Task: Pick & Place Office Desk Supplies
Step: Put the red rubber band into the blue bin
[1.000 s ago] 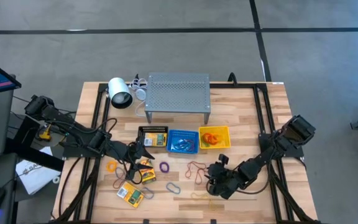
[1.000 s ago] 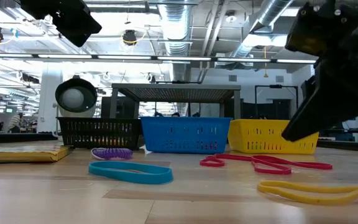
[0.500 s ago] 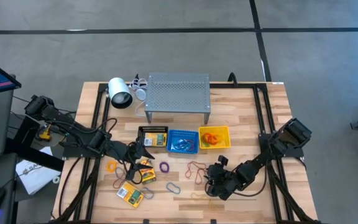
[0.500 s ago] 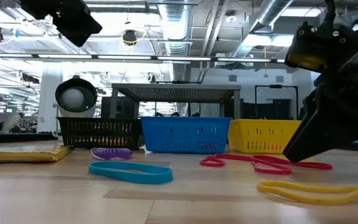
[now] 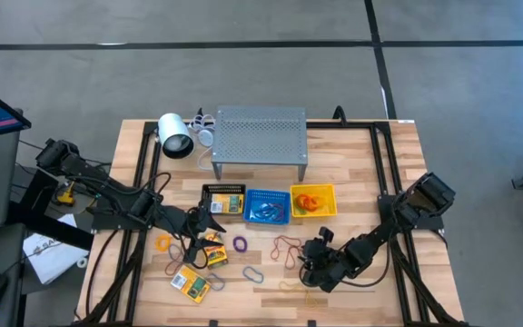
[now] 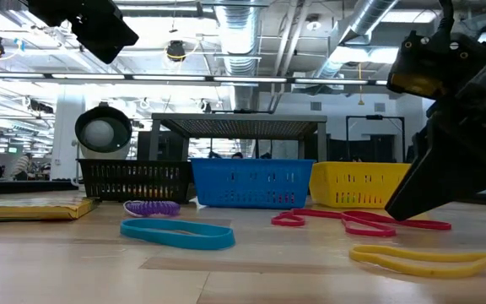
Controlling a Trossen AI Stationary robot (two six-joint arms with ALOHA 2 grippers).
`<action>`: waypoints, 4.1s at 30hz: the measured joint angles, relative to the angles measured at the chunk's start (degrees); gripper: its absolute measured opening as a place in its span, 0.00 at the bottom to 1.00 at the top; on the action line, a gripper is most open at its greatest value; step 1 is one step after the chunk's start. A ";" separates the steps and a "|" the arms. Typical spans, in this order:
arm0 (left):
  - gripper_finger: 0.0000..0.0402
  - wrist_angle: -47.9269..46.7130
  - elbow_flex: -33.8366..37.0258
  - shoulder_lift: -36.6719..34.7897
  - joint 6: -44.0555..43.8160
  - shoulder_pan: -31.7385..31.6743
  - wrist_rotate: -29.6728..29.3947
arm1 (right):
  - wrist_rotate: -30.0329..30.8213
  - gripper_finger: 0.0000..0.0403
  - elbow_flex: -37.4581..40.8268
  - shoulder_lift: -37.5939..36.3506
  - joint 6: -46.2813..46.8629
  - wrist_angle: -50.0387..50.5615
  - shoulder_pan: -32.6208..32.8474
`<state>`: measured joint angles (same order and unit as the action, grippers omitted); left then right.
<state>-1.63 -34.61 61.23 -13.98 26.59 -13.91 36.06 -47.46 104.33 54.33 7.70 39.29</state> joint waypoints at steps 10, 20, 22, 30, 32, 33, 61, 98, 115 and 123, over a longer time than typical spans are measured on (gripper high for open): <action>0.45 0.00 0.00 0.00 -0.01 0.00 0.22 | -0.67 0.36 0.00 0.00 0.80 0.00 -0.02; 0.45 0.00 0.00 0.00 -0.02 0.02 0.20 | -2.54 0.26 0.00 0.00 0.78 0.07 -0.04; 0.45 0.00 0.00 0.01 -0.02 0.00 0.20 | -2.68 0.25 0.00 0.00 0.78 0.13 -0.08; 0.45 0.00 0.00 0.00 -0.17 0.02 0.15 | -3.41 0.17 -0.04 -0.03 0.79 0.50 -0.09; 0.45 0.00 0.00 0.00 -0.19 0.02 0.14 | -3.68 0.14 -0.07 -0.04 0.96 0.65 -0.09; 0.45 0.00 0.00 0.00 -0.20 0.02 0.13 | -3.70 0.12 -0.07 -0.04 1.19 0.76 -0.09; 0.45 0.00 0.00 0.02 -0.24 0.02 0.00 | -1.25 0.00 0.00 -0.07 -0.95 -2.75 -0.44; 0.45 0.00 0.00 0.01 -0.24 0.02 -0.08 | -1.56 0.33 -0.04 -0.13 -0.09 -0.58 -0.46; 0.45 0.00 0.00 0.00 -0.24 0.02 -0.02 | -4.75 0.29 -0.11 -0.14 -0.31 0.88 -0.84; 0.45 0.00 0.00 0.01 -0.42 0.02 0.12 | -7.23 0.19 -0.17 -0.31 -0.01 1.33 -1.65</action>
<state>-1.63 -34.61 61.24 -14.39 26.61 -13.79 28.83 -47.64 104.03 54.33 9.04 37.64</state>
